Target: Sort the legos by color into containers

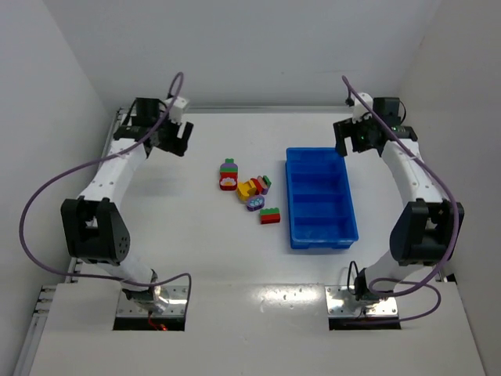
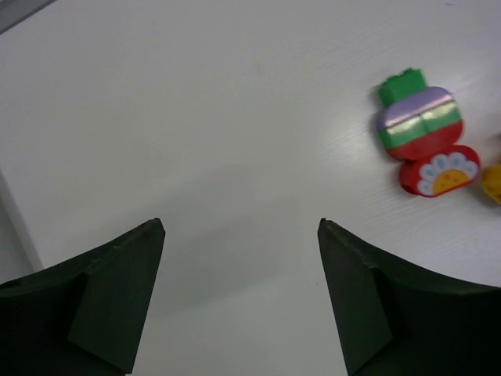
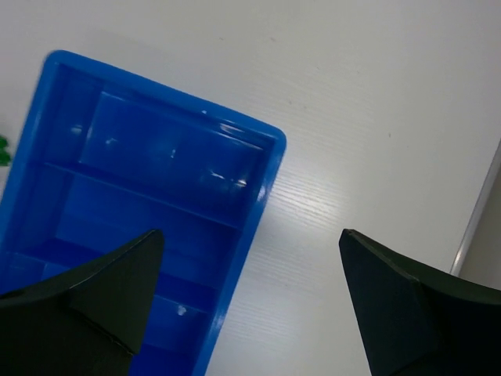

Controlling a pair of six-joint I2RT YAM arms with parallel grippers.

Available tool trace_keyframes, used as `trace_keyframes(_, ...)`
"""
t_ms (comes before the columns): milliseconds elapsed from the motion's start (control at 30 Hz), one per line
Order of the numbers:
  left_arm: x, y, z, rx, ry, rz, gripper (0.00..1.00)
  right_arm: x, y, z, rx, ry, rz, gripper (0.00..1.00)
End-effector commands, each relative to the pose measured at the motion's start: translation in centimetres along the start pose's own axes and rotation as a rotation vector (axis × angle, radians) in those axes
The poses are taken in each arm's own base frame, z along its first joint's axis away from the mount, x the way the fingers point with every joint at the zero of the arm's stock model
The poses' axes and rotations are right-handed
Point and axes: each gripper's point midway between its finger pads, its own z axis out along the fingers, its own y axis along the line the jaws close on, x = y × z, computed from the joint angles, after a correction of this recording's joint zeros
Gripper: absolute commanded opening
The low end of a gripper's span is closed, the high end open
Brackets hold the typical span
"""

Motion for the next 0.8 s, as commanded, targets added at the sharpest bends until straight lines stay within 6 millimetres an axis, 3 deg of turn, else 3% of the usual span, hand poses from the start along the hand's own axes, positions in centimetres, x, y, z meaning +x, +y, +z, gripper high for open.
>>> trace_keyframes(0,-1.2,-6.5,0.0,0.159,-0.015,0.190,0.84,-1.7,1.3,-0.2,-0.083,-0.035,-0.046,0.93)
trace_keyframes(67,-0.8,-8.2,0.8,0.162,0.013,0.224,0.73,-1.7,1.3,-0.2,-0.083,-0.035,-0.046,0.86)
trace_keyframes(133,-0.9,-10.8,1.3,0.179,0.022,0.217,0.68,-1.7,1.3,-0.2,-0.083,-0.035,-0.046,0.86)
trace_keyframes(200,-2.2,-11.7,2.4,0.121,0.004,0.182,0.65,-1.5,1.5,-0.6,-0.081,-0.041,-0.039,0.83)
trace_keyframes(300,-2.7,-11.9,4.5,0.032,0.024,-0.010,0.65,-1.0,1.8,-1.1,-0.080,-0.045,-0.031,0.83)
trace_keyframes(333,-4.0,-12.4,4.8,0.014,0.004,-0.115,0.65,-0.6,1.7,-0.9,-0.073,-0.033,-0.029,0.83)
trace_keyframes(400,-4.0,-11.8,6.2,-0.056,0.036,-0.214,0.65,-0.5,1.7,-1.6,-0.059,-0.040,-0.031,0.83)
trace_keyframes(467,-3.7,-12.8,7.0,-0.086,0.064,-0.310,0.65,0.2,1.9,-1.6,-0.063,-0.028,-0.028,0.83)
trace_keyframes(500,-3.8,-12.6,7.4,-0.106,0.068,-0.329,0.65,0.2,1.7,-1.6,-0.053,-0.025,-0.028,0.83)
trace_keyframes(633,-4.8,-15.0,9.1,-0.063,0.084,-0.349,0.65,1.0,1.7,-1.6,-0.046,-0.010,-0.026,0.83)
trace_keyframes(767,-2.9,-16.7,10.8,-0.049,0.149,-0.348,0.65,1.1,1.2,-1.7,-0.031,-0.007,-0.028,0.83)
